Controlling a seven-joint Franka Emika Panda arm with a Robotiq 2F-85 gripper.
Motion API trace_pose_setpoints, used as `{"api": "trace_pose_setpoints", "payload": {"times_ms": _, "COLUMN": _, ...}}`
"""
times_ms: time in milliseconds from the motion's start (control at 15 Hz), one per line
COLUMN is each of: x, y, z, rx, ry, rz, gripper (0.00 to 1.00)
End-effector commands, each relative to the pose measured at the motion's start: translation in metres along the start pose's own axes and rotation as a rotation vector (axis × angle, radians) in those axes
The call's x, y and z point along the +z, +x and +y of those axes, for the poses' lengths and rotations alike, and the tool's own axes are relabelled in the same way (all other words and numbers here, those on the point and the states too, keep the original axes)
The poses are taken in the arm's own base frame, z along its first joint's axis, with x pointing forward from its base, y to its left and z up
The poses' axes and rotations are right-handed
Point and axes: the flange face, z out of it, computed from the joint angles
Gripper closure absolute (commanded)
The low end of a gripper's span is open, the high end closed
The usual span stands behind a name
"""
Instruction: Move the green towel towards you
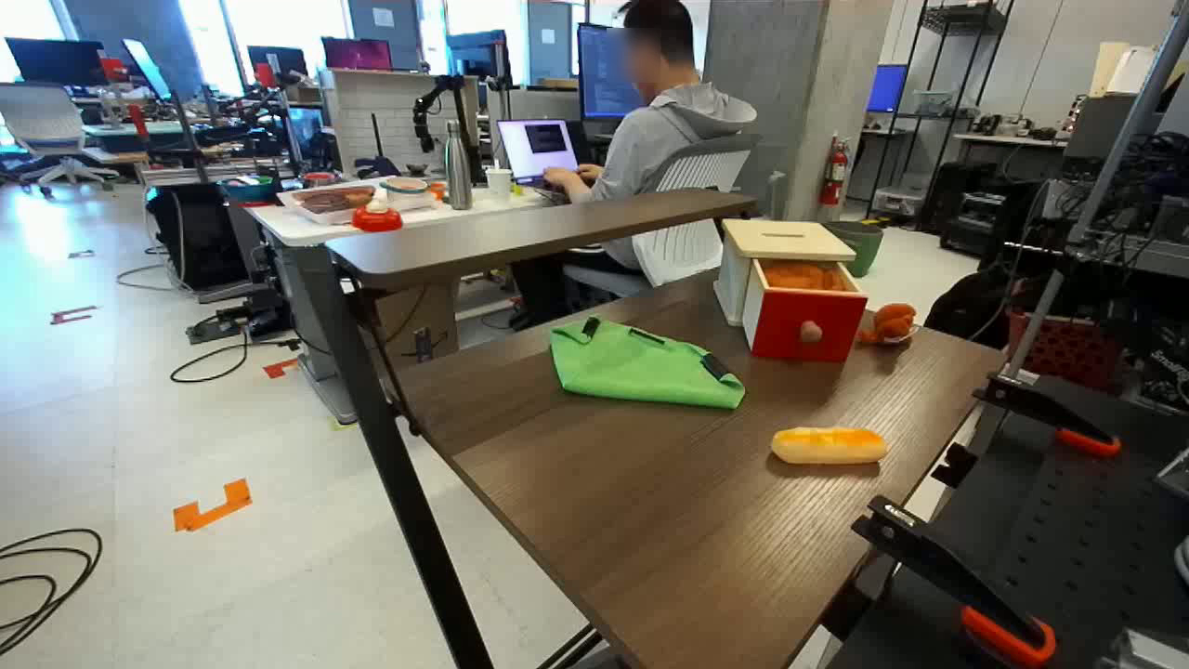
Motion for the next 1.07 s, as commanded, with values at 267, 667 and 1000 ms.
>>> {"api": "trace_pose_setpoints", "payload": {"times_ms": 267, "x": -0.001, "y": 0.000, "z": 0.000, "rx": 0.000, "ry": 0.000, "rz": 0.001, "gripper": 0.00}}
{"api": "trace_pose_setpoints", "payload": {"times_ms": 667, "x": 0.018, "y": 0.027, "z": -0.023, "rx": -0.050, "ry": 0.047, "rz": 0.157, "gripper": 0.00}}
{"api": "trace_pose_setpoints", "payload": {"times_ms": 1000, "x": 0.052, "y": 0.068, "z": -0.031, "rx": -0.059, "ry": 0.133, "rz": 0.227, "gripper": 0.00}}
